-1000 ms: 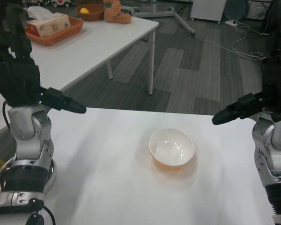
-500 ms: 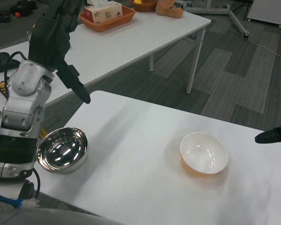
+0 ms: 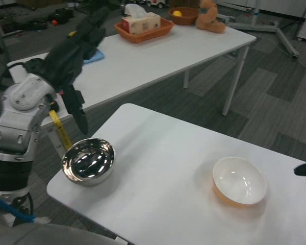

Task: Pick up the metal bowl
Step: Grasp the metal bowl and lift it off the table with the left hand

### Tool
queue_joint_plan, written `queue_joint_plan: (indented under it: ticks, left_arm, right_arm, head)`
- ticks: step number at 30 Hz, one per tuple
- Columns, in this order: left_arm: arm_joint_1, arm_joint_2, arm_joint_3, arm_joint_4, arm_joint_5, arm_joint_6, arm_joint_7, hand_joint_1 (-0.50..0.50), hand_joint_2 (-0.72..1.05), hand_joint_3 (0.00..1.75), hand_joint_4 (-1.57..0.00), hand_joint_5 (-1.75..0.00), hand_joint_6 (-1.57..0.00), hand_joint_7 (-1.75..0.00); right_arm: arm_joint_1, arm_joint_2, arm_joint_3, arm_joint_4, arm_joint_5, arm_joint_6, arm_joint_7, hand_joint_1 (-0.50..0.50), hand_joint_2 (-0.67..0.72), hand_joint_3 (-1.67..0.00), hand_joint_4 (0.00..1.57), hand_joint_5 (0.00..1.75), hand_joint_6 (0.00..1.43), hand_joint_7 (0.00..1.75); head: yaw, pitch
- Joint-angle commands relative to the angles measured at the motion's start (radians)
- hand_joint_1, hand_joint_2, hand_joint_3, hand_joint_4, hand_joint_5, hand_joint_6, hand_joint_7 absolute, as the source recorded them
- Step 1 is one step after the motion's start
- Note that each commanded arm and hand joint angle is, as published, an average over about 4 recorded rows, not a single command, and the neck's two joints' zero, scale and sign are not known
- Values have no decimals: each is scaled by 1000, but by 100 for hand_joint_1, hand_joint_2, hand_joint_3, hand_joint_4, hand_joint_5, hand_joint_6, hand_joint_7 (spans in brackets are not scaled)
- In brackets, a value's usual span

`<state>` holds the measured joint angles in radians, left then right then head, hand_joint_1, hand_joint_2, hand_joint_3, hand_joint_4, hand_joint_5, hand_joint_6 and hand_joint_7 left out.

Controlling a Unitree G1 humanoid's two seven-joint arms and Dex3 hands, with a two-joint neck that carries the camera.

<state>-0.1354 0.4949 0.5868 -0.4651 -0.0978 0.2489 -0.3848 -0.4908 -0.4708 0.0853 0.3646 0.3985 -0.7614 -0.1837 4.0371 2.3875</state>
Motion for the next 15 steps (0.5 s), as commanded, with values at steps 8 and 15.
queue_joint_plan:
  ticks: [8,15]
  left_arm:
    - [42,48,-107,-3,162,134,-165,-50,-70,0,0,-26,0,-7]
    - [48,52,-211,-3,244,224,-273,-50,-72,0,0,-41,0,-7]
  right_arm:
    - [-28,-16,47,43,28,-7,-2,-46,66,0,0,0,0,0]
    - [-25,-25,71,55,43,-7,-2,-46,66,0,0,0,0,0]
  head:
    - [15,-16]
    - [33,-21]
